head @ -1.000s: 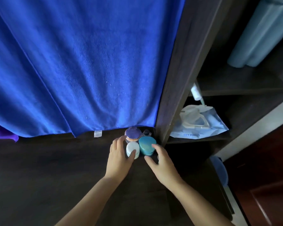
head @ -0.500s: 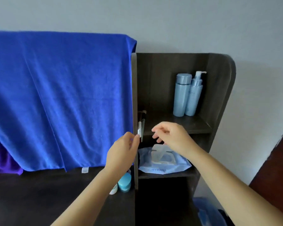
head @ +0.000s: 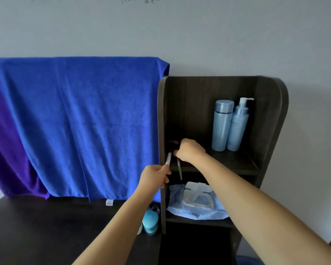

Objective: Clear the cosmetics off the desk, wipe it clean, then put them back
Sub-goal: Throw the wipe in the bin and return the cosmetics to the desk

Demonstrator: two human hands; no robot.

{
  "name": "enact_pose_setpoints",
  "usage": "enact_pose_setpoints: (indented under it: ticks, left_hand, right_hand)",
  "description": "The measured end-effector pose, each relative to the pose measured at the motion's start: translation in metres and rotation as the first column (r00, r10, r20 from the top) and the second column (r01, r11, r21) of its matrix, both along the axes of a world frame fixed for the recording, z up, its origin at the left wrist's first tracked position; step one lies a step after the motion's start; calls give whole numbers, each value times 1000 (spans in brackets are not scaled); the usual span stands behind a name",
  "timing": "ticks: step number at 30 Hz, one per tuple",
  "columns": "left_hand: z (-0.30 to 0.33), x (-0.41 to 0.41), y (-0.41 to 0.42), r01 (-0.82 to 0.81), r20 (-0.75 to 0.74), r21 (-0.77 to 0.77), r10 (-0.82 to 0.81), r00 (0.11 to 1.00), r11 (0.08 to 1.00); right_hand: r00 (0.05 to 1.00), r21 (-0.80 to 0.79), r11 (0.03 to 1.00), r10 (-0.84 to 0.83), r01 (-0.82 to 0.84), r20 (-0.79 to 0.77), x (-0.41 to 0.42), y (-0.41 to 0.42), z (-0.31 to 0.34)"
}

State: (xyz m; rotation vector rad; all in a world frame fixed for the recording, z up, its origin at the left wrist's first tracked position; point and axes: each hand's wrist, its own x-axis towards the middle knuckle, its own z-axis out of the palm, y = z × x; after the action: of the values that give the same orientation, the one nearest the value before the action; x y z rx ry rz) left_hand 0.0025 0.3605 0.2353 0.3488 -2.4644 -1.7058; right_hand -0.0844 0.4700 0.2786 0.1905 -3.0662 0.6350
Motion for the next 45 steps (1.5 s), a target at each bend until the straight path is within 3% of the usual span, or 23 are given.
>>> enact_pose_setpoints:
  ticks: [4, 6, 8, 11, 13, 16, 21, 26, 32, 38, 45]
  left_hand:
    - [1, 2, 4, -3, 14, 54, 2, 1000, 999]
    - [0, 5, 6, 0, 22, 91, -2, 1000, 996]
    - [-3, 12, 8, 13, 10, 149, -15, 1000, 989]
    - [-8, 30, 7, 72, -41, 236, -64, 997, 969]
    - [-13, 43, 2, 131, -79, 268, -114, 990, 955]
    - [-26, 63, -16, 194, -139, 288, -159, 977, 938]
    - [-69, 87, -68, 185, -151, 298, -145, 978, 936]
    - [-137, 95, -133, -43, -55, 251, 59, 997, 967]
    - [-207, 64, -198, -250, 145, -148, 271, 952, 957]
    - [-253, 17, -220, -123, 79, -515, 190, 979, 848]
    - [-283, 12, -228, 140, 173, -728, -17, 985, 671]
  right_hand:
    - [999, 20, 1000, 3, -4, 37, -2, 16, 2]
    - [999, -76, 997, 4, -2, 35, -3, 27, 0]
    - [1000, -268, 963, -21, 24, 13, 1, 39, -2]
    - [999, -632, 774, -8, 38, 51, 22, 55, -2]
    - [995, -787, 617, 82, -9, 53, 41, 62, -3]
    - [978, -876, 475, 208, -89, 13, 73, 64, -7]
    - [912, -916, 383, 406, -118, 52, 113, 32, -43]
    - [862, -869, 495, 435, 11, 258, 111, -46, -123]
    - [861, -704, 670, 193, 235, 470, 65, -139, -205]
    - [890, -500, 826, -4, 260, 456, 18, -205, -251]
    - [905, -120, 981, -91, 154, 416, -4, -227, -272]
